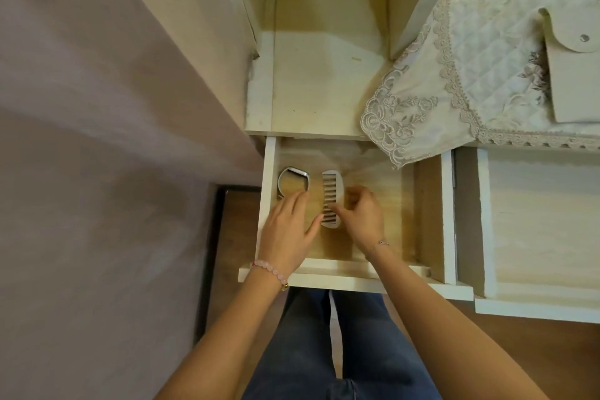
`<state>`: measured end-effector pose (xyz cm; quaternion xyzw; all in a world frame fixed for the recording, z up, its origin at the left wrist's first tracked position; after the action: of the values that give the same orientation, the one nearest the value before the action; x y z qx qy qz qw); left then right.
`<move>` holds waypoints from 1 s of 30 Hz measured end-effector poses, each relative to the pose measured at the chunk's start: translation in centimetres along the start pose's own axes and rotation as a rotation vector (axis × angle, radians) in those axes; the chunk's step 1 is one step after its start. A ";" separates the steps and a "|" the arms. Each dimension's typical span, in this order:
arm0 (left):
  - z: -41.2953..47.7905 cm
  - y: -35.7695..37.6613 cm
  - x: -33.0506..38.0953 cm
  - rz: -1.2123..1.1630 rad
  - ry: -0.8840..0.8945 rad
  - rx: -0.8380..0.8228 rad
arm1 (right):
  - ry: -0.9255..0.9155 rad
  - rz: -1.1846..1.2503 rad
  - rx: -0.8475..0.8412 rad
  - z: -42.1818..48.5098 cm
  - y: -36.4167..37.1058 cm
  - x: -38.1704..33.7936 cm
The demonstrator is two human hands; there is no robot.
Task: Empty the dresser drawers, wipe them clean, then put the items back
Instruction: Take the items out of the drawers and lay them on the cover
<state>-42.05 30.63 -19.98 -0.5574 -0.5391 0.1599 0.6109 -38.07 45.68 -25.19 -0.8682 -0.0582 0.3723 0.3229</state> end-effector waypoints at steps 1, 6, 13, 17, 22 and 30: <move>0.1 0.1 0.0 -0.011 -0.019 0.000 | 0.019 0.009 0.007 0.3 0.4 0.0; 0.1 0.5 0.1 -0.023 -0.059 0.013 | 0.051 -0.061 0.074 1.0 1.3 -0.2; 0.3 0.8 0.2 -0.026 -0.098 0.044 | 0.138 -0.079 0.062 1.4 1.6 -0.2; 0.4 1.1 0.2 -0.050 -0.137 0.043 | 0.180 -0.027 -0.004 1.6 1.6 0.2; 0.8 1.4 0.4 -0.175 -0.342 0.018 | 0.239 0.159 -0.050 1.6 -0.4 1.0; 2.1 3.8 0.2 -0.794 -1.031 0.191 | 0.241 0.405 -0.097 0.8 -4.3 2.7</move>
<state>-42.19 33.09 -23.56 -0.1113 -0.9110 0.2160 0.3334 -36.09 50.40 -24.66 -0.9149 0.1381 0.3197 0.2042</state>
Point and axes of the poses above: each hand's wrist, its own z-axis towards the middle knuckle, its own y-axis out of the palm, x = y × z, the point moved 3 cm from there along z, towards the middle knuckle, and after that the axes turned 1 degree about -y, right-handed, at the moved point
